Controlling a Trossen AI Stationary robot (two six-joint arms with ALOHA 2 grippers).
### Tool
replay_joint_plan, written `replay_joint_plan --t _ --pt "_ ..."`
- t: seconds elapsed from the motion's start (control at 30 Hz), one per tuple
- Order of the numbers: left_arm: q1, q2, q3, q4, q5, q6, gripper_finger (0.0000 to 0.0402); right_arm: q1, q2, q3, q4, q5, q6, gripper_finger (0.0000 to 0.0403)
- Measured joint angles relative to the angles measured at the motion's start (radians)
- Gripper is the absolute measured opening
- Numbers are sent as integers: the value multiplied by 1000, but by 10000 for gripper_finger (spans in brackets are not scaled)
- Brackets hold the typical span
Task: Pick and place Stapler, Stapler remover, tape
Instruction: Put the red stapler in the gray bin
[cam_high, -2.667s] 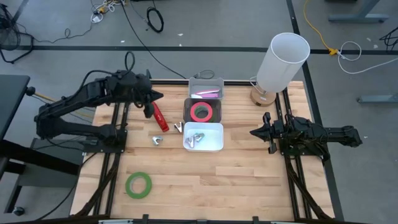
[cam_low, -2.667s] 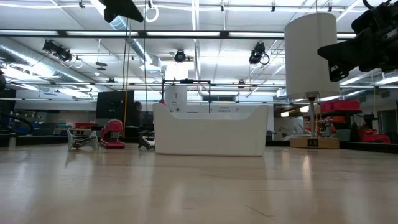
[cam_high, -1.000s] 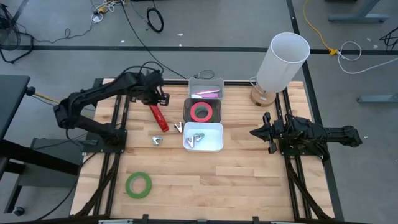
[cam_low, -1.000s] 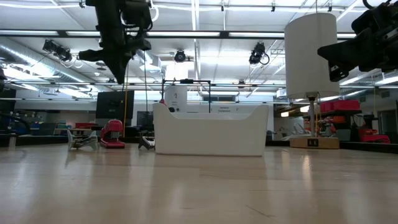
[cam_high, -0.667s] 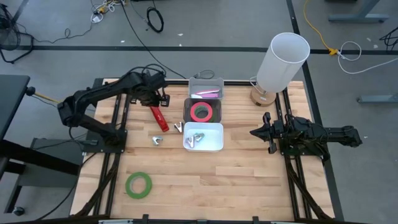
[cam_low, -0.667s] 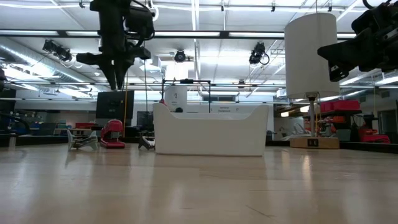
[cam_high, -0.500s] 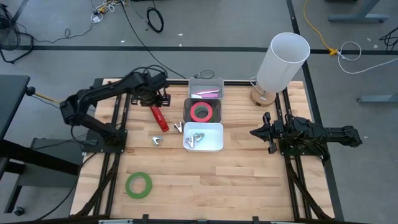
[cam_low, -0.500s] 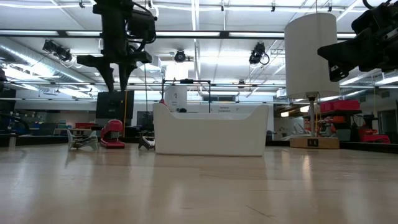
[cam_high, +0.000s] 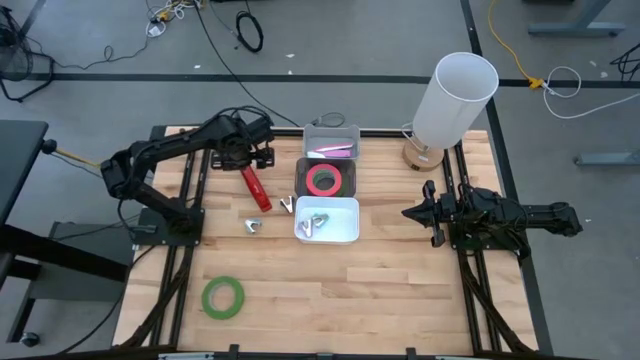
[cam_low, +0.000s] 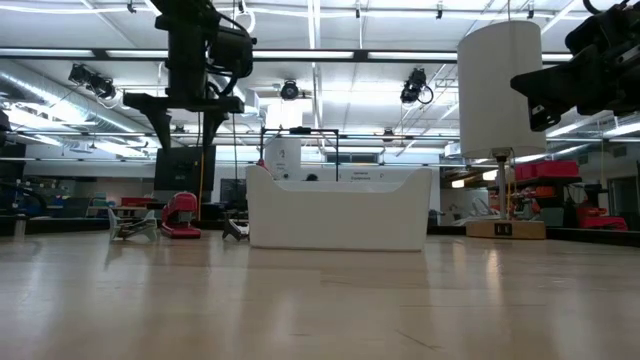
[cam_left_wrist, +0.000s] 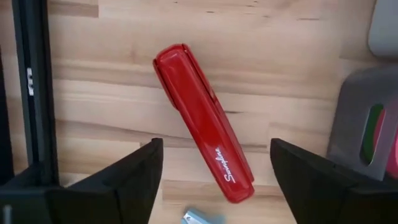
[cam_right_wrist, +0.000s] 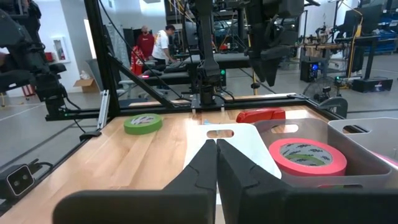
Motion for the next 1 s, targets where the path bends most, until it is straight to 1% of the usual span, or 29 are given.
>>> replay_joint_plan --t 0.17,0.3,0.77,1.0 --pt "0 1 0 3 2 -44 307 0 0 0 0 0 0 13" --pt "0 31 0 -2 3 -82 307 0 0 0 0 0 0 13" --pt "0 214 0 6 1 -120 307 0 0 0 0 0 0 13" --pt "0 279 0 9 15 -145 307 0 0 0 0 0 0 13"
